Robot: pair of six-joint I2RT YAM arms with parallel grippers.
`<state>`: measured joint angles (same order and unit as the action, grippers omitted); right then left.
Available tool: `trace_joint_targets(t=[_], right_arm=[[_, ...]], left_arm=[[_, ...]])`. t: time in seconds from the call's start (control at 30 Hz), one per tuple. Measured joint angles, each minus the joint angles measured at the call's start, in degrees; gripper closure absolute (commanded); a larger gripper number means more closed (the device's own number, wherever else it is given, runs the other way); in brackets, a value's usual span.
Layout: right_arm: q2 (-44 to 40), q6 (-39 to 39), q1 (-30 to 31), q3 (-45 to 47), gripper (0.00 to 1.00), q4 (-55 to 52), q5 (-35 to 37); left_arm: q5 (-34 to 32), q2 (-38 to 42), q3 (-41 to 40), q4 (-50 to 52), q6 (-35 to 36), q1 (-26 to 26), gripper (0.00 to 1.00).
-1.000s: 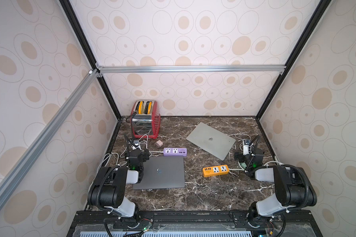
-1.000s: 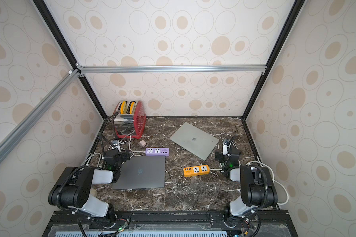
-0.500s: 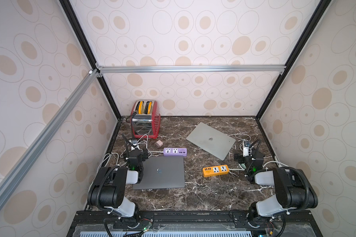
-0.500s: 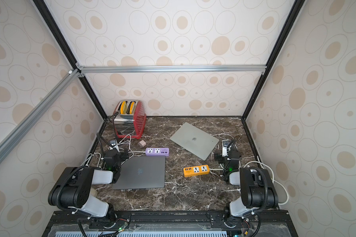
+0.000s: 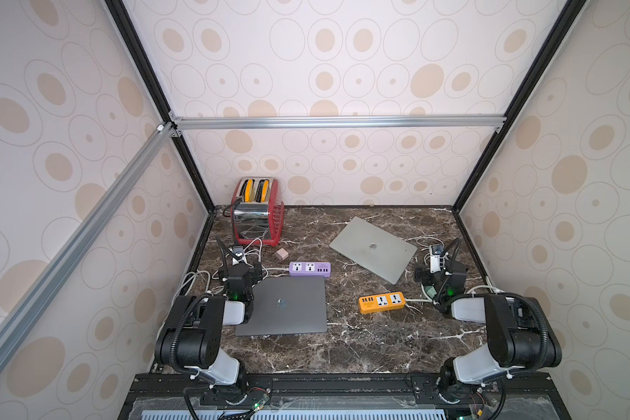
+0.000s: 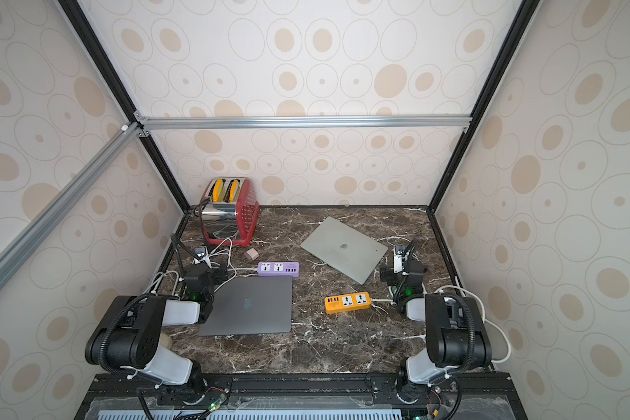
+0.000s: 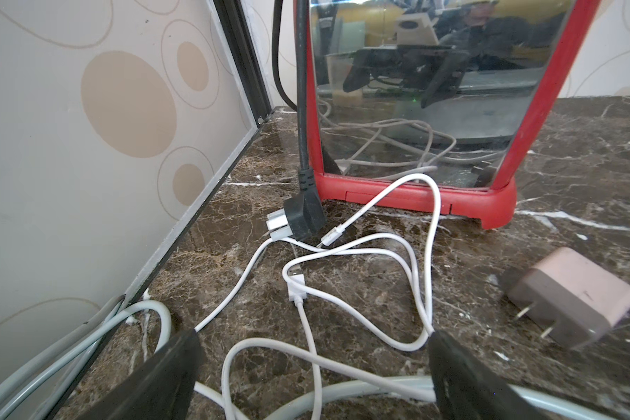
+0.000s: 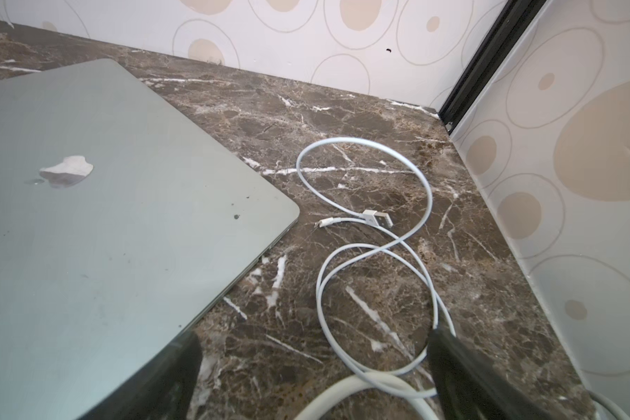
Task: Unplug the laptop charger
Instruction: Reset both arms
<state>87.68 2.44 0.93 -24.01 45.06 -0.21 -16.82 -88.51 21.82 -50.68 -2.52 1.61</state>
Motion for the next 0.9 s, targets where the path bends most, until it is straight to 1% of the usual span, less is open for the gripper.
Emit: trace_joint_targets(t=[0.17, 0.37, 0.47, 0.57, 0.67, 0.7, 0.77, 0.8, 0.87, 0.9], right_arm=[[0.0, 0.0, 0.0, 0.0, 0.00, -0.6, -0.2], [0.0, 0.0, 0.0, 0.0, 0.00, -0.6, -0.2], [0.0, 0.0, 0.0, 0.0, 0.00, -0.5, 0.0], [0.0, -1.2, 0.0, 0.8, 0.00, 1.1, 3.6], [-0.3, -2.6, 0.0, 3.9, 0.00, 4.2, 7.5], [-0.3, -2.6, 0.0, 4.7, 0.00, 4.7, 7.5], [-0.3, -0.4, -0.1, 5.6, 0.00, 5.6, 2.9], [-0.3, 0.5, 0.1, 5.8, 0.00, 6.0, 0.7], [-0.3, 0.5, 0.7, 5.8, 0.00, 6.9, 0.5], [-0.3, -0.1, 0.8, 5.8, 0.00, 7.3, 1.8]], left_arm=[[0.0, 0.0, 0.2, 0.5, 0.0, -0.1, 0.01], [-2.8, 0.0, 0.2, 0.5, -0.8, -0.2, 0.01], [-1.5, 0.0, 0.1, 0.2, -0.6, -0.3, 0.01], [-3.1, 0.0, -0.2, -0.2, -1.6, -0.5, 0.01], [-3.8, 0.0, -0.2, -0.2, -2.1, -1.0, 0.01], [-2.7, 0.0, -0.3, -0.6, -1.8, -1.0, 0.01], [2.0, 0.1, -0.9, -1.5, -0.3, -1.2, 0.01], [3.1, 0.2, -1.3, -1.8, 0.0, -1.2, 0.01], [2.7, 0.2, -1.5, -1.9, -0.2, -1.0, 0.01], [1.3, 0.2, -1.3, -1.3, -0.7, -1.0, 0.01]])
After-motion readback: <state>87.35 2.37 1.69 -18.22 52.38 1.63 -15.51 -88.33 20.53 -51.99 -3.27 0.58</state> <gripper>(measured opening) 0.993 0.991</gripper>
